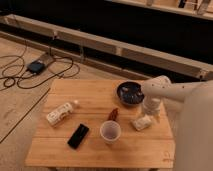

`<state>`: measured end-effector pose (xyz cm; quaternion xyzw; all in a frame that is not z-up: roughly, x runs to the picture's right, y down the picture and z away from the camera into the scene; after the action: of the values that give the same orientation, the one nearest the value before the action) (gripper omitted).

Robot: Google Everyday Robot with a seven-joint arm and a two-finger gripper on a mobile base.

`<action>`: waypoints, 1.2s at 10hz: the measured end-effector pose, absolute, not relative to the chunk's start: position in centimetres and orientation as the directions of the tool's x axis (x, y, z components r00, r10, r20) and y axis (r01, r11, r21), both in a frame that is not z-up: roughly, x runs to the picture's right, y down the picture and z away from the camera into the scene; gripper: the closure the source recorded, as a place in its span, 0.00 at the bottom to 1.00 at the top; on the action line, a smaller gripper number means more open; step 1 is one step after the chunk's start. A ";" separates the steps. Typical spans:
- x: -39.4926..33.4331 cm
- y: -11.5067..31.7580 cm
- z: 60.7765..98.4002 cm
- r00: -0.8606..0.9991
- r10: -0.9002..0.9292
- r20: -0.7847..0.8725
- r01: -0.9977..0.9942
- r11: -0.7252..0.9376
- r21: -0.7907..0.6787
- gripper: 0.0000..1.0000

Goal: Place the white sponge in the ceramic bowl

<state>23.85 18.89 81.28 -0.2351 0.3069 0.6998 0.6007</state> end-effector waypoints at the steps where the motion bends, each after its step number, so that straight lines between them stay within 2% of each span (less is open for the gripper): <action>1: 23.6 18.9 81.6 -0.175 0.694 -0.699 -0.984 -0.100 0.148 0.28; 7: 23.9 18.0 84.2 -0.200 0.693 -0.692 -0.980 -0.138 0.145 0.28; 12: 24.7 18.9 85.5 -0.219 0.673 -0.707 -0.976 -0.151 0.159 0.28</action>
<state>24.74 18.92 85.46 -0.2462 0.3077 0.7175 0.5743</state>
